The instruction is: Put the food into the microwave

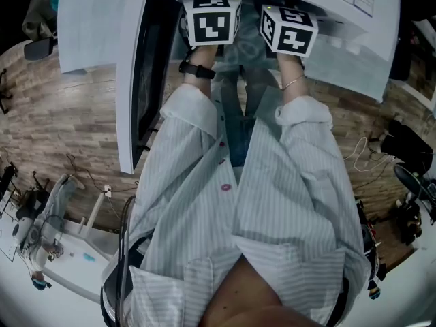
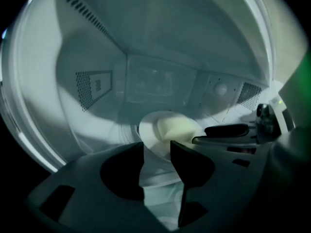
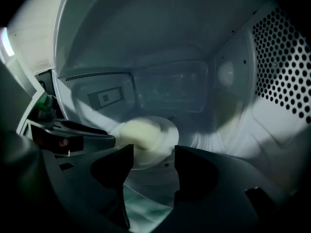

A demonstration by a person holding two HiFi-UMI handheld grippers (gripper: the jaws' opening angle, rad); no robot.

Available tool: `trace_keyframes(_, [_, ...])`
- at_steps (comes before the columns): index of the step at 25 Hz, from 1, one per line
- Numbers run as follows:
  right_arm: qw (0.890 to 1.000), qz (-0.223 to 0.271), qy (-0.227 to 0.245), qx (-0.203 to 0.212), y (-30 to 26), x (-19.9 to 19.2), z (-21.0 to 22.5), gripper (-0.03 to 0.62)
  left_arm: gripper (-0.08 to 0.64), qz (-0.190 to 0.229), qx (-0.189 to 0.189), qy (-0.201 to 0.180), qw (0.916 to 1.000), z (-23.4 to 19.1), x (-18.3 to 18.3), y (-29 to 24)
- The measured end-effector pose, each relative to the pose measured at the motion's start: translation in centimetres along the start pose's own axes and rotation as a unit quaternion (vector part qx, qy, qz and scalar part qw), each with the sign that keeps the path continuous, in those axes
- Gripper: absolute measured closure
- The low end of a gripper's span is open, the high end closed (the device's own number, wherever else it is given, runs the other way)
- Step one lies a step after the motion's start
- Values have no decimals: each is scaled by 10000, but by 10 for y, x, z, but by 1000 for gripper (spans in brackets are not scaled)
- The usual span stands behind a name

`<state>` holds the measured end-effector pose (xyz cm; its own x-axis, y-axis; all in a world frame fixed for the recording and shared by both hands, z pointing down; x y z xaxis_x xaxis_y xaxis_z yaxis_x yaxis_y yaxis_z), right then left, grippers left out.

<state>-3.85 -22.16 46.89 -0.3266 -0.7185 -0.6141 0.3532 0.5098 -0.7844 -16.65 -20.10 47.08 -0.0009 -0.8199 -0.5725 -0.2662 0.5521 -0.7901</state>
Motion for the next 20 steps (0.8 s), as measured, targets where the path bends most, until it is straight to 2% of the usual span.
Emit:
trace_keyframes(3, [10000, 13, -41, 16, 0, 0, 1, 328, 396, 72, 104, -200, 9997, 3, 2, 0])
trace_keyframes(12, [9997, 212, -120, 63, 10, -2, 0, 328, 396, 363, 187, -51, 9992, -6, -2, 16])
trace_keyframes(20, [9983, 261, -208, 483, 21, -7, -10, 331, 397, 607, -131, -142, 9980, 6, -13, 30])
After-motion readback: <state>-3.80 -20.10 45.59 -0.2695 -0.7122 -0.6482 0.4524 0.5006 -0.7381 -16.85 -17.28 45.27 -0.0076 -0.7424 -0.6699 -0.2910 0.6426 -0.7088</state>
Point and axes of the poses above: the fingertips, and each gripper's own axes: y backward along the fingers, z to its right, x out of its top, the point moved 6 cm from there along y, backward along the fingers, and after that the axes turned 15 degrees about -z, right-handed, at the moved point
